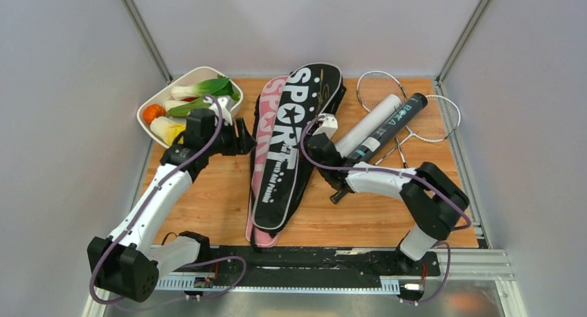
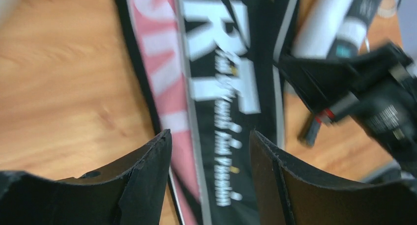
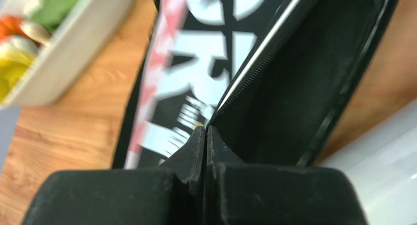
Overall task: Pack up the badminton gear
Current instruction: Place the racket bag at the center of the board.
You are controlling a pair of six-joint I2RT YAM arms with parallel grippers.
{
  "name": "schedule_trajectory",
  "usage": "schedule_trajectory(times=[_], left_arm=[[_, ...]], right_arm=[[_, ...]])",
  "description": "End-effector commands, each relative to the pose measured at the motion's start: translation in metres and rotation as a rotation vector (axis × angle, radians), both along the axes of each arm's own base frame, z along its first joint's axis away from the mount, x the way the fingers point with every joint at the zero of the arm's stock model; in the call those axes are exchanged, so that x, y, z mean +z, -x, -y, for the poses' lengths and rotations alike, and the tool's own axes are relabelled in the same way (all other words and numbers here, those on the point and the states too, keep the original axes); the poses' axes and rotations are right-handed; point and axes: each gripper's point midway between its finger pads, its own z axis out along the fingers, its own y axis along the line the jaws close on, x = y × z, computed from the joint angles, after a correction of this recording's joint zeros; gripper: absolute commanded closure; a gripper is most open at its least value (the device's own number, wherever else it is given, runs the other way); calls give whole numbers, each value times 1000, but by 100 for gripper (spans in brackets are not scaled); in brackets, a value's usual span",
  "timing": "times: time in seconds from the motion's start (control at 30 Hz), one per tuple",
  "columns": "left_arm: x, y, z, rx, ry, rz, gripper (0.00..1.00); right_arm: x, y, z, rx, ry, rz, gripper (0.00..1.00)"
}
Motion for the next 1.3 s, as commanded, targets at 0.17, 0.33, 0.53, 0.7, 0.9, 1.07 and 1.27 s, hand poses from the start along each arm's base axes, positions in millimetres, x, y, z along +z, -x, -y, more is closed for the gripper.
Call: schedule_trajectory(times=[0.17, 0.33, 0.53, 0.7, 0.9, 1.07, 1.27], left_arm=[[-31, 47, 53, -191, 32, 109, 32], [-48, 56, 62, -192, -22, 169, 31], [-72, 48, 51, -150, -195, 180, 31], [-93, 47, 55, -173, -241, 123, 33], [-103, 54, 59, -201, -291, 110, 33], [-114, 48, 50, -157, -386, 63, 42], [-110, 43, 55, -146, -438, 14, 77]], right_arm=[[0, 12, -55, 40, -242, -166, 100], [16, 12, -56, 32, -288, -160, 100], [21, 15, -65, 76, -308, -168, 100], [32, 19, -67, 107, -335, -145, 100], [44, 18, -65, 110, -323, -108, 100], [53, 19, -62, 113, -325, -88, 100], [75, 22, -52, 149, -253, 3, 93]])
